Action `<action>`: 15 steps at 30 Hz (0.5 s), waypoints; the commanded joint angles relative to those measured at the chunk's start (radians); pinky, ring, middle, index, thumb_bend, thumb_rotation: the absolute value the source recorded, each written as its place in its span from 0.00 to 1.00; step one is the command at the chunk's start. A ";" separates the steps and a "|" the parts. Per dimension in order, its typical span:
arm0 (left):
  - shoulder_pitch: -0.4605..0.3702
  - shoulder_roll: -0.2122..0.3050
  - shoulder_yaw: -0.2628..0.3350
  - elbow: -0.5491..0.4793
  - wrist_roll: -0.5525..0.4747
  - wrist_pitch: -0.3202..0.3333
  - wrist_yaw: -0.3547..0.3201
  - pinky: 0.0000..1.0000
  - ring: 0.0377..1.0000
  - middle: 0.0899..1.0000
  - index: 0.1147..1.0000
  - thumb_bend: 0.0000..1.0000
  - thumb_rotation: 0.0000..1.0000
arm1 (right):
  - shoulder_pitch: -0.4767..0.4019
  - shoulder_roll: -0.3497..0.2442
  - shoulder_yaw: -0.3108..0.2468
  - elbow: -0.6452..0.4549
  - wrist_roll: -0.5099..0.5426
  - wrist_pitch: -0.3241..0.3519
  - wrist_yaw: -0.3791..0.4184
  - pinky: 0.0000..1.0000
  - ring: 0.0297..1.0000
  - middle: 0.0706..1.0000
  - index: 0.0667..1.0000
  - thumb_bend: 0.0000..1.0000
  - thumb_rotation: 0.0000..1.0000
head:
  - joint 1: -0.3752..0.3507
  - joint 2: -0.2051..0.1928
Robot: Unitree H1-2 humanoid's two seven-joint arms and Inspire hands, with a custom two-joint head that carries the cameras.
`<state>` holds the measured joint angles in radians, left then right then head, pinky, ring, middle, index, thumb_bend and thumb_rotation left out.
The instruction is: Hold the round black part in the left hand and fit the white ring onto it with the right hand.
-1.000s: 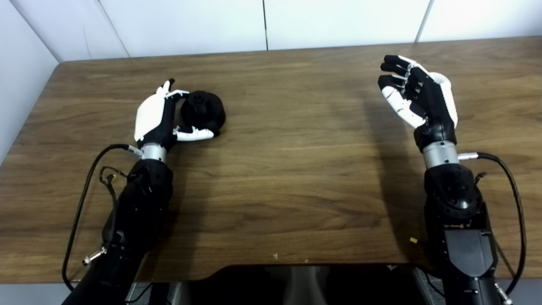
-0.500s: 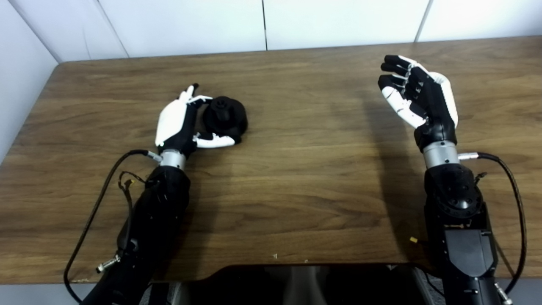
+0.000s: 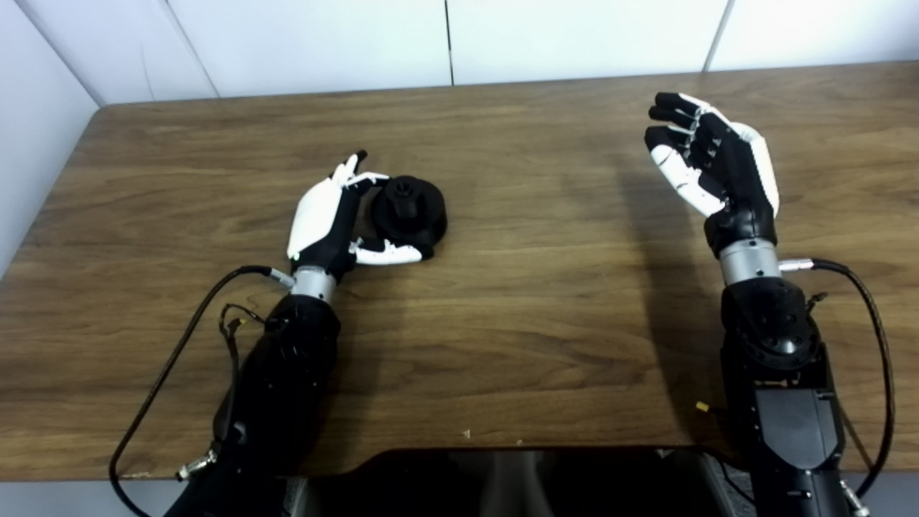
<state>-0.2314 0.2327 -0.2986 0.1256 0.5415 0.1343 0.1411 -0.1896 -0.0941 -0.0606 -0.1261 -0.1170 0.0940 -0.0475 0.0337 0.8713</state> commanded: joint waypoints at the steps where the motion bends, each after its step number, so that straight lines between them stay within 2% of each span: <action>1: 0.013 -0.009 -0.027 -0.017 0.023 -0.010 -0.039 1.00 1.00 1.00 0.56 0.97 0.28 | -0.038 -0.005 -0.006 -0.025 0.005 -0.040 -0.007 0.71 0.71 0.74 0.74 0.59 0.43 | 0.001 0.001; 6: 0.025 -0.024 -0.036 -0.034 0.016 -0.029 -0.053 1.00 1.00 1.00 0.56 0.96 0.27 | -0.037 -0.003 -0.006 -0.029 0.000 -0.034 -0.011 0.70 0.71 0.74 0.74 0.58 0.42 | 0.001 -0.002; 9: 0.029 -0.033 -0.046 -0.039 0.032 -0.040 -0.057 1.00 1.00 1.00 0.56 0.97 0.29 | -0.038 -0.002 -0.005 -0.027 0.000 -0.036 -0.013 0.71 0.71 0.74 0.74 0.58 0.42 | 0.001 -0.001; 15: 0.032 -0.057 -0.066 -0.056 0.030 -0.032 -0.086 1.00 1.00 1.00 0.56 0.98 0.28 | -0.038 -0.003 -0.006 -0.033 0.000 -0.029 -0.013 0.71 0.71 0.75 0.74 0.58 0.43 | 0.001 -0.001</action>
<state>-0.1987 0.1792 -0.3478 0.0837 0.5499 0.0991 0.0854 -0.1896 -0.0941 -0.0624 -0.1262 -0.1182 0.0941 -0.0532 0.0337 0.8698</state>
